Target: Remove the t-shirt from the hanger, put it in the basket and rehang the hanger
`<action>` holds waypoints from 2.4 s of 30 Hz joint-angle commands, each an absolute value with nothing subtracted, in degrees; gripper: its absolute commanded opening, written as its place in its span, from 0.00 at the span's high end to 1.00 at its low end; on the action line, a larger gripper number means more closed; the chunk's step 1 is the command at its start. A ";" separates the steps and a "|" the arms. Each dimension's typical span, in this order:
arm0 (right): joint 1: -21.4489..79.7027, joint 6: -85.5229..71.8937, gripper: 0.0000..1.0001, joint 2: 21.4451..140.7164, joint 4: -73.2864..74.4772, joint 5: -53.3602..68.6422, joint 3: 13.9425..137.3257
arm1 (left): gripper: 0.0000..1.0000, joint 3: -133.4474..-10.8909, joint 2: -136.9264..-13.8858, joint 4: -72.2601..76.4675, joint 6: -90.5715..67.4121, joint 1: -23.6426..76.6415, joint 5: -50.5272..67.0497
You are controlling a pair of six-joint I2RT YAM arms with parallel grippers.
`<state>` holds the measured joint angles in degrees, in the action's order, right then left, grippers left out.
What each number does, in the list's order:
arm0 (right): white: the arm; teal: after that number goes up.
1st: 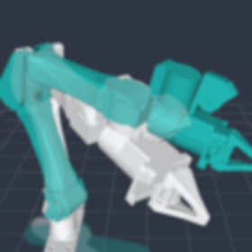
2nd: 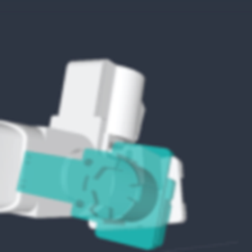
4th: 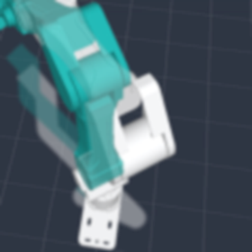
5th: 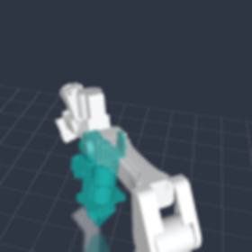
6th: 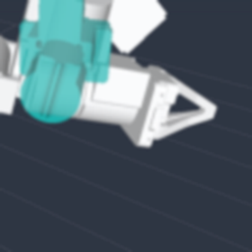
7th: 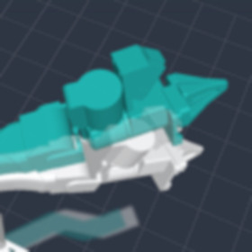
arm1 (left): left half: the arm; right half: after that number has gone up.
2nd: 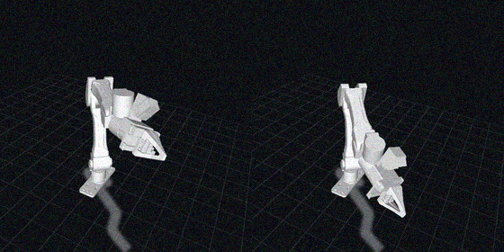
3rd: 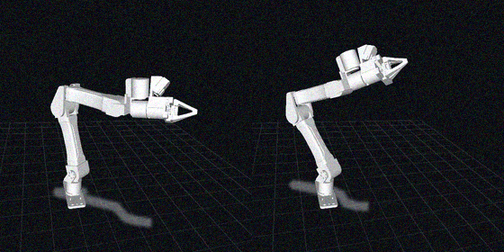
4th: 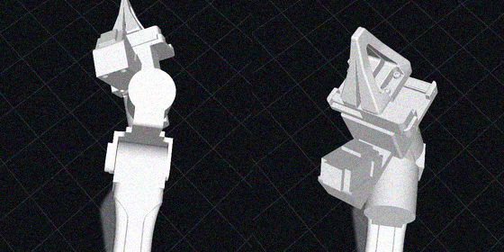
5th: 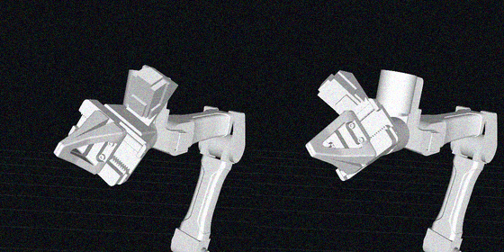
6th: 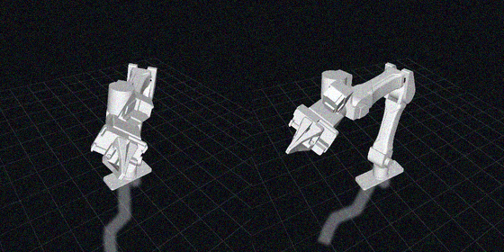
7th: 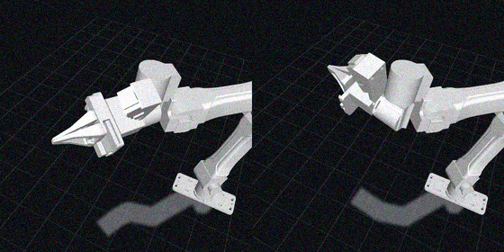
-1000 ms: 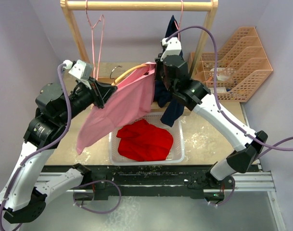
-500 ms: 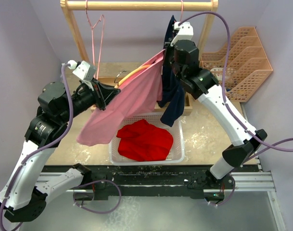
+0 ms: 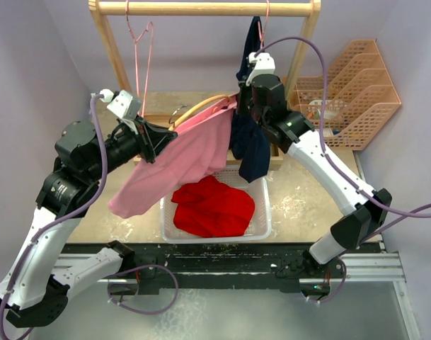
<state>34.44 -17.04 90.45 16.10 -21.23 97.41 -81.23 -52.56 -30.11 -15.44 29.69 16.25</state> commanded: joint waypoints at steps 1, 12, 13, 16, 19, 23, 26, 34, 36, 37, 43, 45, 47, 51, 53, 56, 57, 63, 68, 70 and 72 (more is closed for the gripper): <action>27.77 -16.03 1.00 89.34 15.66 -31.40 92.72 | 1.00 -83.98 -45.44 -24.00 -16.26 29.62 19.02; 29.76 -14.72 1.00 85.18 13.62 -25.28 87.46 | 1.00 -81.53 -45.60 -18.37 -18.09 29.62 14.72; 30.86 -13.76 1.00 84.61 13.00 -24.18 87.37 | 1.00 -80.61 -45.80 -16.56 -18.63 29.62 13.88; 35.75 -10.79 1.00 83.25 12.03 -23.30 88.00 | 1.00 -78.53 -47.22 -10.67 -20.24 29.62 12.23; 39.81 -9.45 1.00 82.54 12.53 -20.92 89.36 | 1.00 -77.45 -49.68 -4.40 -21.88 29.62 11.87; 43.60 -9.40 1.00 81.40 12.19 -16.89 89.18 | 1.00 -76.85 -53.74 2.20 -23.89 29.62 11.48; 47.69 -8.32 1.00 80.36 11.65 -16.54 88.95 | 1.00 -76.96 -57.04 5.57 -24.74 29.62 10.63; 56.17 -7.54 1.00 76.53 11.43 -15.41 85.94 | 1.00 -79.59 -64.54 10.06 -25.05 29.66 5.40; 57.57 -8.20 1.00 75.26 11.43 -16.16 83.71 | 1.00 -80.25 -65.44 10.97 -24.89 29.63 3.41; 58.13 -8.55 1.00 74.62 11.43 -16.52 82.56 | 1.00 -80.73 -65.99 11.14 -24.80 29.63 2.64; 61.43 -11.93 1.00 71.74 10.41 -16.90 73.26 | 1.00 -84.64 -68.76 12.08 -23.34 29.70 -2.45; 63.05 -12.95 1.00 71.75 9.80 -15.92 70.60 | 1.00 -85.34 -69.66 13.36 -23.12 29.71 -4.12; 65.26 -14.05 1.00 72.36 9.47 -15.71 68.70 | 1.00 -85.72 -70.52 14.59 -23.12 29.71 -5.24; 69.65 -16.33 1.00 74.04 10.92 -17.02 66.07 | 1.00 -86.65 -72.42 15.90 -23.03 29.82 -6.32; 70.85 -18.16 1.00 74.13 12.70 -18.20 63.96 | 1.00 -87.39 -73.00 15.91 -22.88 29.80 -6.08; 71.98 -22.01 1.00 72.88 15.01 -19.48 59.84 | 1.00 -88.78 -73.43 15.00 -22.51 29.79 -6.02; 72.22 -23.32 1.00 72.14 15.82 -19.72 58.64 | 1.00 -89.19 -73.53 14.54 -22.42 29.79 -6.17; 72.73 -27.10 1.00 68.65 17.31 -20.95 55.17 | 1.00 -90.90 -74.15 13.30 -22.49 29.80 -10.95; 73.00 -27.70 1.00 68.31 17.57 -22.36 55.93 | 1.00 -96.80 -79.03 10.24 -22.28 29.79 -15.68; 73.31 -28.12 1.00 68.02 17.58 -22.67 55.99 | 1.00 -100.21 -81.33 9.02 -21.50 29.71 -16.89; 73.58 -28.64 1.00 67.58 17.58 -22.99 55.77 | 1.00 -102.41 -83.22 8.72 -20.91 29.69 -17.77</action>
<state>72.82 -26.50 69.01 18.13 -20.56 54.22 -95.53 -81.43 3.95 -22.87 30.02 -13.26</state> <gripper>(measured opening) 0.005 0.119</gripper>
